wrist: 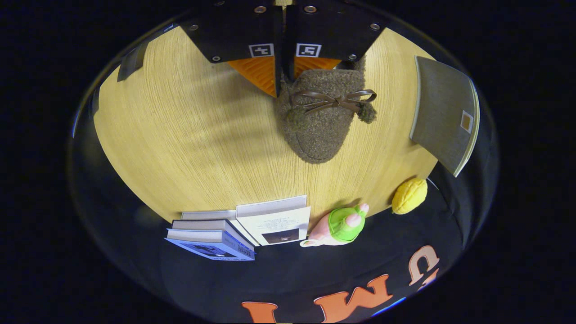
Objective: Open the storage box then place both shoes into the box .Put the left shoe in first, then the right shoe, with the right side of both shoes facing outward in a uniform manner.
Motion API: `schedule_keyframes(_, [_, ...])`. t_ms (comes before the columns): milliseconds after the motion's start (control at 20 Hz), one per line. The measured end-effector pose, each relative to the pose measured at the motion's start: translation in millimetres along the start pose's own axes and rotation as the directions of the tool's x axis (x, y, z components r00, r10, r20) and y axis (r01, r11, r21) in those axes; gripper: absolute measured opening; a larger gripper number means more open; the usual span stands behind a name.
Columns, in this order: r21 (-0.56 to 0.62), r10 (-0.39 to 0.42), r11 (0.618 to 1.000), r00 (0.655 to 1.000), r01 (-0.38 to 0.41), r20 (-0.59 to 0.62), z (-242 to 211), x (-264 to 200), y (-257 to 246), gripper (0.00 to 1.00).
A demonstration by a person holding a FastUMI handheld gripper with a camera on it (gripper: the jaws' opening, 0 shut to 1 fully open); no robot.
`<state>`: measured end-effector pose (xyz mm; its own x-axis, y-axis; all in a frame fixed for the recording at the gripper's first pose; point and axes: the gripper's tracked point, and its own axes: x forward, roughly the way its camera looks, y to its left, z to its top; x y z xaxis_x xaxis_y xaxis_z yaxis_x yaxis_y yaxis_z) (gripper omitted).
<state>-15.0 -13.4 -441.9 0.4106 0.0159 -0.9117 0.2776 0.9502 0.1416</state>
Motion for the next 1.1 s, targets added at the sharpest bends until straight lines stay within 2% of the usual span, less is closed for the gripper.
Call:
schedule_keyframes(200, [0.016, 0.043, 0.999, 0.998, -0.043, 0.043, 17.2, -20.5, 30.9, 0.04])
schedule_keyframes(400, [0.021, 0.149, 0.988, 0.987, -0.150, 0.056, 31.3, -43.3, 84.6, 0.03])
schedule_keyframes(750, [-0.010, 0.248, 0.969, 0.966, -0.248, 0.073, 49.3, -70.9, 168.1, 0.03])
schedule_keyframes(1100, [-0.045, 0.356, 0.934, 0.929, -0.353, 0.097, 72.7, -109.5, 257.6, 0.03])
